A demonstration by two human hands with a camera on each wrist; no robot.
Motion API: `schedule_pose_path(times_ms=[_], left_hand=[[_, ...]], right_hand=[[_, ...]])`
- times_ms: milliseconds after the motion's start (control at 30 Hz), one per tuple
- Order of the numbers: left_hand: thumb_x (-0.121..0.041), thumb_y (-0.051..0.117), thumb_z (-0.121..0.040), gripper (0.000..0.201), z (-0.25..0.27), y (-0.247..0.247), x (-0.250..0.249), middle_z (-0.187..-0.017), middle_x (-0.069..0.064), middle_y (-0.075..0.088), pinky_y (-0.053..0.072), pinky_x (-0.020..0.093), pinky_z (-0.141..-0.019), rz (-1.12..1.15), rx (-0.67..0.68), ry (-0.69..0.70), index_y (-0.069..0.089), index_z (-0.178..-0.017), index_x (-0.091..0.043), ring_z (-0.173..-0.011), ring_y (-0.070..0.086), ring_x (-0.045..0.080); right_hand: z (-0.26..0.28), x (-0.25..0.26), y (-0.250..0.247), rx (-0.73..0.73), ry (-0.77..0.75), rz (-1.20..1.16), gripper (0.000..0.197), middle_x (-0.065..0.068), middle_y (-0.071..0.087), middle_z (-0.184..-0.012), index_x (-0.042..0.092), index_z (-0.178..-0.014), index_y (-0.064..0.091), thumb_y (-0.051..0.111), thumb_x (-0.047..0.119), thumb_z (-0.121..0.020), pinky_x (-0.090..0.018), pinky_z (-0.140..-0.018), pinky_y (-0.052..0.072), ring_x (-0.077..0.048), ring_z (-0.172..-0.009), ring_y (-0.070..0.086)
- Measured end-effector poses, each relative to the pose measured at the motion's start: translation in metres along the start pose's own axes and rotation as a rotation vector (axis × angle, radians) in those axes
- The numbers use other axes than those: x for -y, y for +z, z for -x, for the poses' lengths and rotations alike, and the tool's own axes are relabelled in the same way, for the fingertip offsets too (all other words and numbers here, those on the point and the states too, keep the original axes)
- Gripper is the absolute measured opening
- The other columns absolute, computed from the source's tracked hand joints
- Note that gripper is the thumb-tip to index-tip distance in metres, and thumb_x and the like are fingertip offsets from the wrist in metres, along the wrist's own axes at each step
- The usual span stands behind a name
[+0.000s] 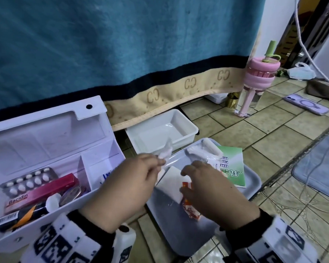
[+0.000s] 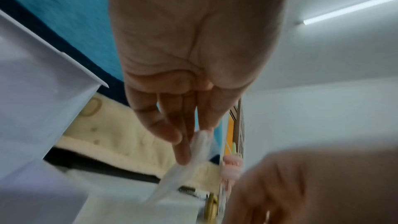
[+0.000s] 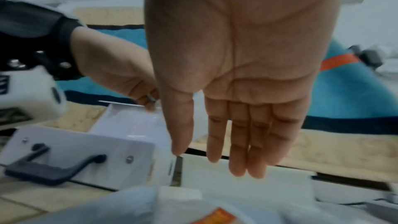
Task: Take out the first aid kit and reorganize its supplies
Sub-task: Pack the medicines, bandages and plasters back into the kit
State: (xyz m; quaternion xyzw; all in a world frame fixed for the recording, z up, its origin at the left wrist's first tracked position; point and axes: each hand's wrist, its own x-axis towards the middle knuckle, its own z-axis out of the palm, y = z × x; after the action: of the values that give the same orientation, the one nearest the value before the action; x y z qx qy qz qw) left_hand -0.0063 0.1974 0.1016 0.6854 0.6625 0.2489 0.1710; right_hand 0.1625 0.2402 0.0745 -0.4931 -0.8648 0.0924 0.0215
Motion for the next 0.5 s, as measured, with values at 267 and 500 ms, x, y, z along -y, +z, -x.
schedule_pose_path(times_ms=[267,500], left_hand=[[-0.027,0.076,-0.075,0.018,-0.005,-0.077,0.026,-0.072,-0.007,0.062,0.041,0.025,-0.058,-0.021,-0.434,-0.244,0.058,-0.078,-0.021,-0.067,0.06,0.013],[-0.017,0.06,-0.087,0.017,-0.029,-0.077,0.084,-0.094,0.005,0.061,0.045,0.034,-0.072,-0.295,-0.124,-0.373,0.046,-0.096,-0.022,-0.084,0.057,0.025]], right_hand=[[-0.025,0.033,0.016,0.154,-0.138,0.268,0.036,-0.013,0.053,-0.12,0.011,-0.122,0.049,0.05,0.025,-0.089,-0.037,-0.092,0.039,-0.028,-0.11,0.051],[-0.032,0.037,0.011,0.141,-0.161,0.255,0.023,-0.007,0.06,-0.116,0.016,-0.113,0.053,0.047,0.021,-0.092,-0.032,-0.088,0.036,-0.025,-0.109,0.055]])
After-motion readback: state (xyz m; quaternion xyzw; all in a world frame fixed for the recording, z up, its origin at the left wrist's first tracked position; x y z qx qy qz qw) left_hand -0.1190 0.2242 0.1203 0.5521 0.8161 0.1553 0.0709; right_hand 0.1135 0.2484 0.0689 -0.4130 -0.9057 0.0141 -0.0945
